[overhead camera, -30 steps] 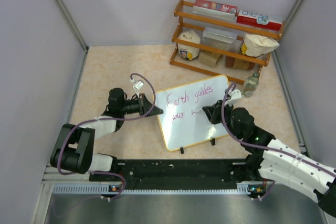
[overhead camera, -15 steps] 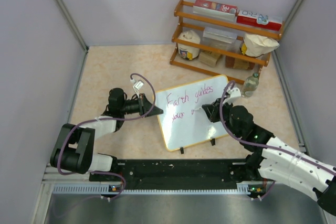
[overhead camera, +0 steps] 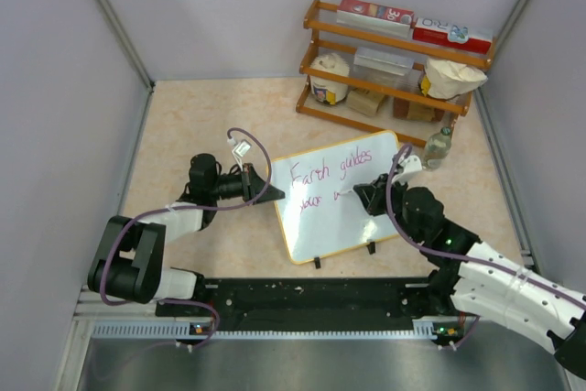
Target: Write a sentence on the whiteboard
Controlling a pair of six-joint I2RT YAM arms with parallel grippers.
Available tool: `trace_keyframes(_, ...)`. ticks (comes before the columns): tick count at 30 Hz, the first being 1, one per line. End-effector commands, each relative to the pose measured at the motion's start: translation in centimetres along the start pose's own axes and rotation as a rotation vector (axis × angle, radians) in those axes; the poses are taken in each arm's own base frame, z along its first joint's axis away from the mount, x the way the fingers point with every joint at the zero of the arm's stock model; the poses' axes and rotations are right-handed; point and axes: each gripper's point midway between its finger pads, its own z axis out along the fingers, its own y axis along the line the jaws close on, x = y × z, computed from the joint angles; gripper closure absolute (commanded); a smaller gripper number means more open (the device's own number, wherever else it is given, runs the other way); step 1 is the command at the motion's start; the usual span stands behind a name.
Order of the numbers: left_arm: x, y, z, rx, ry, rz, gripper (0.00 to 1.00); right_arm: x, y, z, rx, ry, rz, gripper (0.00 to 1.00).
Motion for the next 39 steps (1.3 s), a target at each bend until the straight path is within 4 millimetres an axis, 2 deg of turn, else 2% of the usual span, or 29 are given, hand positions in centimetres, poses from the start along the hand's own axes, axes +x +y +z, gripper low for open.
trace_keyframes(1,-0.1,0.2,0.5,0.002,0.005,0.096,1.00,1.9,-1.7,-0.3,0.055,0.053,-0.018,1.00)
trace_keyframes(15,-0.1,0.2,0.5,0.002,0.005,0.098,1.00,2.7,-2.8,-0.6,0.093,0.067,-0.026,1.00)
trace_keyframes(29,-0.2,0.3,0.5,-0.001,0.003,0.099,1.00,0.6,-2.8,-0.5,0.117,0.017,-0.048,1.00)
trace_keyframes(39,-0.2,0.2,0.5,0.002,0.004,0.099,1.00,-1.0,-2.2,0.3,0.115,-0.017,-0.050,1.00)
